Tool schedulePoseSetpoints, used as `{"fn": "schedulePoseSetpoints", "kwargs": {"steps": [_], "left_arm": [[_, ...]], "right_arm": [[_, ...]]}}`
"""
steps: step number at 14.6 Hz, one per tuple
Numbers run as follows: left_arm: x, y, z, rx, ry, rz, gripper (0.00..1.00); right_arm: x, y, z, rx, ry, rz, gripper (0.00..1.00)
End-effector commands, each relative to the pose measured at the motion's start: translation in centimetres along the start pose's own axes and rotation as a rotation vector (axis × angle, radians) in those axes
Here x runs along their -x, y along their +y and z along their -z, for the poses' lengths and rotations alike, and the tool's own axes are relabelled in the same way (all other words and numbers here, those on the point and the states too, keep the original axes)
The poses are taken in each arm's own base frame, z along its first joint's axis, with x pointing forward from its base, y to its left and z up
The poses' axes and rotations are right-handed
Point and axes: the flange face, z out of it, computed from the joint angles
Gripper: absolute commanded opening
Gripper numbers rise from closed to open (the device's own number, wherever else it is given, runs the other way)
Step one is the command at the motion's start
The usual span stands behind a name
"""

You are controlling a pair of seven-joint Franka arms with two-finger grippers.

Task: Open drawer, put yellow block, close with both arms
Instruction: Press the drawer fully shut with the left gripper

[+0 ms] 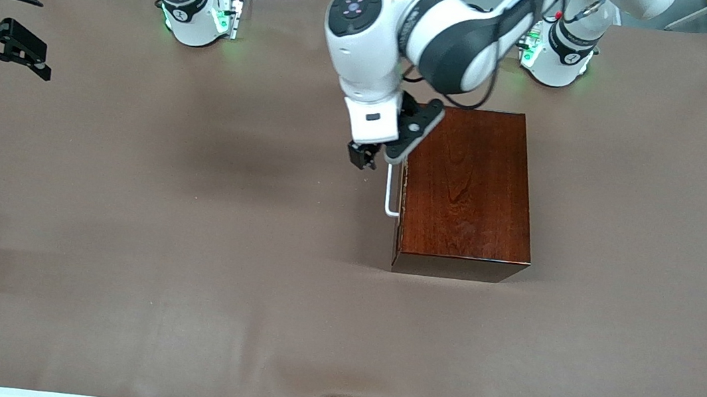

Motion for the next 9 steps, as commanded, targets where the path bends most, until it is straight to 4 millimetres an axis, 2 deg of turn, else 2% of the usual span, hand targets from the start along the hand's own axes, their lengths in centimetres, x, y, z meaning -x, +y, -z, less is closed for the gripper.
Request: {"fn": "schedulePoseSetpoints", "kwargs": {"steps": [1, 6, 9], "left_arm": [[-4.1, -2.1, 1.9, -0.019, 0.000, -0.097, 1.00], [-9.4, -5.8, 4.7, -0.008, -0.006, -0.220, 1.00], [-12.7, -8.4, 5.4, -0.009, -0.023, -0.301, 1.00]], "right_arm": [[0.4, 0.1, 0.5, 0.009, 0.004, 0.010, 1.00], [0.4, 0.2, 0.5, 0.009, 0.004, 0.006, 1.00], [0.5, 0.3, 0.5, 0.009, 0.003, 0.004, 1.00]]}}
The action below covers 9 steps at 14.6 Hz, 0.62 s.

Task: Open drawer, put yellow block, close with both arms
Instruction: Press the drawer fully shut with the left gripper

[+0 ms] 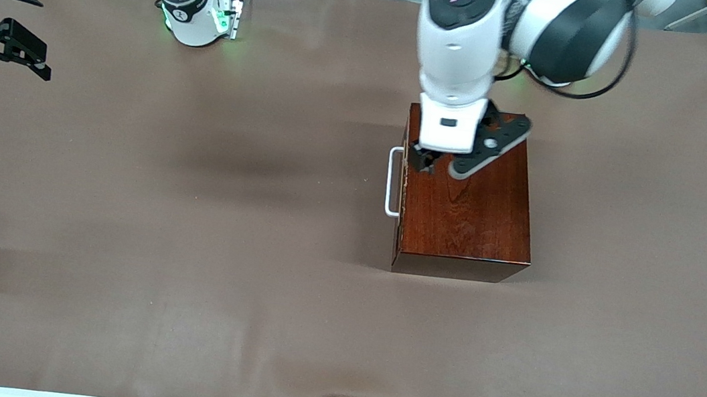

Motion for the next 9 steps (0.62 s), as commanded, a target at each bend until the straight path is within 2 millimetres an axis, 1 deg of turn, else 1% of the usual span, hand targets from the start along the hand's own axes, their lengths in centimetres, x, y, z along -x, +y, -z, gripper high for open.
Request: {"fn": "schedulePoseSetpoints", "kwargs": {"steps": [1, 3, 5, 9], "left_arm": [[-1.8, -4.0, 0.6, -0.002, -0.019, -0.065, 1.00], [-3.2, -6.0, 1.2, 0.002, -0.018, -0.089, 1.00], [-5.3, -8.3, 1.4, 0.003, -0.020, -0.135, 1.00], [-8.4, -12.8, 1.7, 0.003, -0.023, -0.259, 1.00]], "right_arm": [[0.5, 0.4, 0.5, 0.010, 0.003, 0.003, 1.00], [0.6, 0.6, 0.4, 0.010, -0.002, -0.001, 1.00], [0.6, 0.8, 0.4, 0.007, -0.001, -0.005, 1.00], [0.6, 0.7, 0.4, 0.007, -0.003, -0.005, 1.00]]}}
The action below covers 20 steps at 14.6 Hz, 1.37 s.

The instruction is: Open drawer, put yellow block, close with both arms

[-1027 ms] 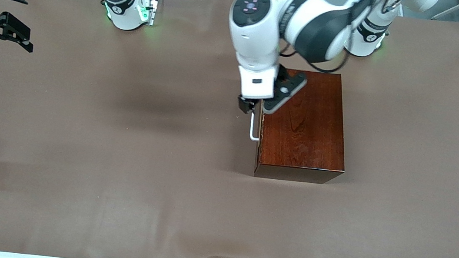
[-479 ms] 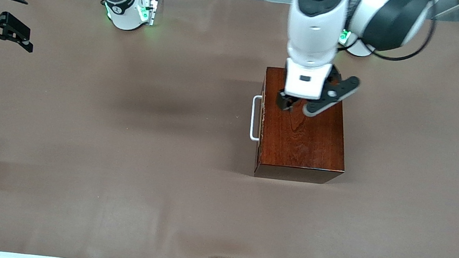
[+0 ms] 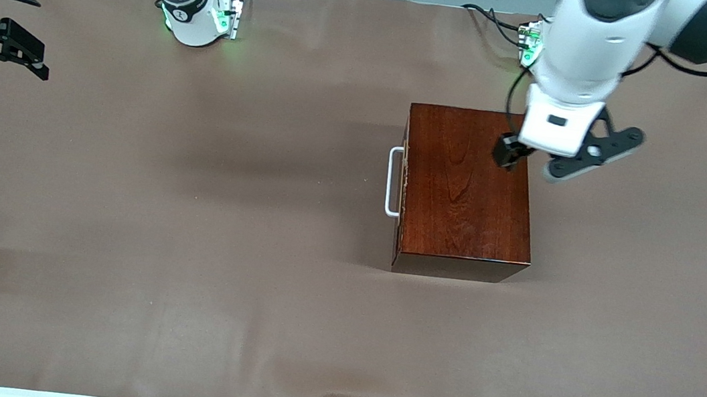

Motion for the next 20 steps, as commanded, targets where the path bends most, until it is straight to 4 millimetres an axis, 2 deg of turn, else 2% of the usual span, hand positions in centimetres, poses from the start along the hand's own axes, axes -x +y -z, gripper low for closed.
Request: {"fn": "schedulePoseSetpoints", "kwargs": {"steps": [1, 3, 4, 7, 9, 12, 14, 16, 20], "left_arm": [[-0.4, -4.3, 0.4, 0.009, -0.007, -0.089, 1.00], [-1.4, -7.1, 0.6, 0.010, -0.007, -0.165, 1.00], [-1.5, -7.7, 0.2, 0.005, -0.013, -0.206, 1.00], [-1.6, -8.7, 0.4, 0.011, -0.017, -0.261, 1.00], [-2.6, -10.0, 0.5, 0.059, -0.049, -0.271, 1.00], [-3.1, -10.7, 0.9, 0.075, -0.045, -0.318, 1.00], [-4.1, -11.8, 1.8, 0.090, -0.026, -0.345, 1.00], [-4.7, -11.9, 3.4, 0.109, 0.004, -0.390, 1.00], [-5.3, -13.1, 4.2, 0.103, 0.019, -0.442, 1.00]], "right_arm": [[0.5, 0.4, 0.4, 0.008, 0.001, 0.000, 1.00], [0.5, 0.3, 0.4, 0.008, 0.000, 0.002, 1.00], [0.5, 0.4, 0.3, 0.007, -0.002, 0.002, 1.00], [0.5, 0.4, 0.4, 0.007, 0.000, 0.000, 1.00], [0.5, 0.4, 0.3, 0.006, -0.001, 0.000, 1.00], [0.5, 0.4, 0.3, 0.007, -0.002, 0.000, 1.00], [0.5, 0.4, 0.3, 0.006, -0.001, 0.000, 1.00], [0.5, 0.4, 0.3, 0.006, -0.001, 0.000, 1.00], [0.5, 0.4, 0.3, 0.007, -0.002, 0.002, 1.00]]}}
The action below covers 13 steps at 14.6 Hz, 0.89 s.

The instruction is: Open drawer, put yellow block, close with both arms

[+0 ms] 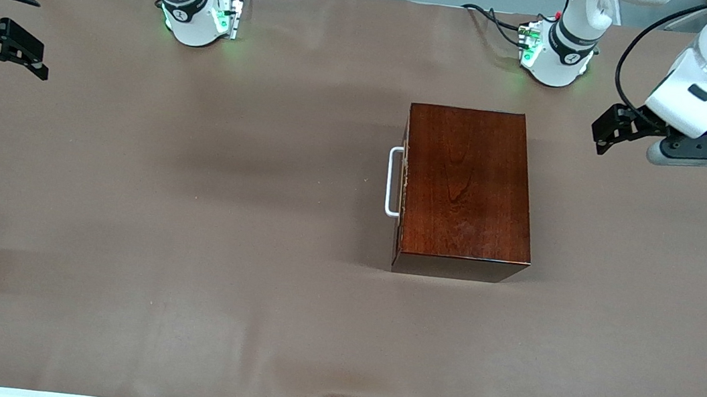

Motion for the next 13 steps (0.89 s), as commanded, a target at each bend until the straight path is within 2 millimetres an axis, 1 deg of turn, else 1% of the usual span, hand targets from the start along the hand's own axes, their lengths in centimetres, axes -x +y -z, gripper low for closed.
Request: {"fn": "schedulePoseSetpoints", "kwargs": {"steps": [1, 2, 3, 4, 8, 10, 11, 13], "left_arm": [[0.0, -2.0, 1.0, 0.012, 0.005, -0.078, 1.00], [-0.3, -3.3, 0.9, 0.019, 0.003, -0.093, 1.00], [-0.4, -4.1, 0.9, 0.025, 0.004, -0.105, 1.00], [-0.6, -4.4, 0.8, 0.035, 0.003, -0.106, 1.00], [-0.2, -3.9, 0.6, 0.038, -0.008, -0.124, 1.00], [-0.1, -4.4, 0.4, 0.035, -0.011, -0.150, 1.00], [-0.1, -5.0, 0.2, 0.034, -0.014, -0.151, 1.00], [-0.2, -5.2, 0.2, 0.034, -0.013, -0.146, 1.00]], "right_arm": [[0.5, 0.3, 0.3, 0.006, -0.001, 0.002, 1.00], [0.5, 0.3, 0.3, 0.007, -0.001, 0.002, 1.00], [0.5, 0.4, 0.3, 0.006, -0.001, 0.000, 1.00], [0.5, 0.4, 0.3, 0.006, -0.001, 0.000, 1.00], [0.5, 0.4, 0.3, 0.007, -0.002, 0.000, 1.00], [0.5, 0.3, 0.3, 0.007, -0.002, 0.003, 1.00], [0.5, 0.3, 0.3, 0.006, -0.002, 0.003, 1.00], [0.5, 0.4, 0.3, 0.005, -0.002, 0.000, 1.00]]}}
